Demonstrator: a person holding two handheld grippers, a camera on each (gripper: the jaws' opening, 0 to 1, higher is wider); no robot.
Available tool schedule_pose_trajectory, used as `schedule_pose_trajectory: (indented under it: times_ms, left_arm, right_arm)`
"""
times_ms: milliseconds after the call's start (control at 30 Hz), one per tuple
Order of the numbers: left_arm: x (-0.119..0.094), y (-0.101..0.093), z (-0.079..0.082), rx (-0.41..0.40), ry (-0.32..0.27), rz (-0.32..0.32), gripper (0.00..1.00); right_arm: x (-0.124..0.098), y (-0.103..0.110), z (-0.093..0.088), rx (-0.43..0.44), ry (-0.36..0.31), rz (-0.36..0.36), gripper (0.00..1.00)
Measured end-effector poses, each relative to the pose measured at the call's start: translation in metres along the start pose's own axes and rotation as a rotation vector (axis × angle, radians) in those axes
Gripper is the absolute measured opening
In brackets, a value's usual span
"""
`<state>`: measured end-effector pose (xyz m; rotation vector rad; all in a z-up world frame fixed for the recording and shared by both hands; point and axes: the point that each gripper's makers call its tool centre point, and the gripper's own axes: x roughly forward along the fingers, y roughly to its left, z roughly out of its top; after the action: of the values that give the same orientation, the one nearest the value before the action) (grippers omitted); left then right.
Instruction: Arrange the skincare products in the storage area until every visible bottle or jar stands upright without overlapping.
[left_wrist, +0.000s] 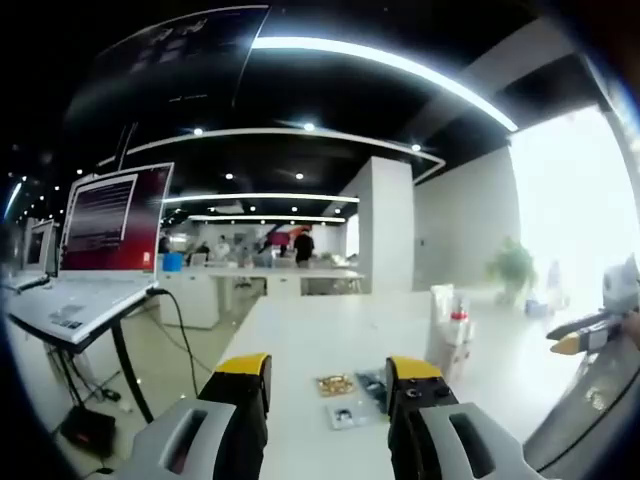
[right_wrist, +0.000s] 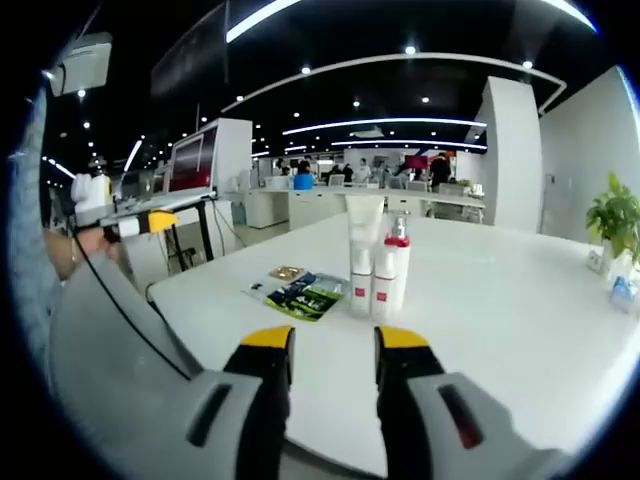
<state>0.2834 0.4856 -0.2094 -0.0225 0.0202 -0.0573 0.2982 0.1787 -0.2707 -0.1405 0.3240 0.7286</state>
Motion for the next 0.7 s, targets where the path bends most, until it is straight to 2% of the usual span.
schedule_pose_trajectory:
  times_ms: [100,300,500,700]
  left_arm:
    - [-0.001,0.0,-0.002,0.028,0.015,0.004,0.48]
    - [-0.002,0.003,-0.004,0.035,0.021,0.017,0.48]
    - [-0.004,0.007,-0.005,0.036,0.017,0.029,0.47]
    - [-0.004,0.007,-0.005,0.038,0.012,0.026,0.47]
  right_arm:
    - [0.003,0.003,-0.005,-0.003,0.033,0.022,0.32]
    - [0.004,0.006,-0.017,-0.013,0.097,0.058,0.32]
    - [0.002,0.003,-0.023,-0.017,0.133,0.049,0.32]
    - [-0.001,0.001,-0.024,-0.019,0.134,0.038,0.32]
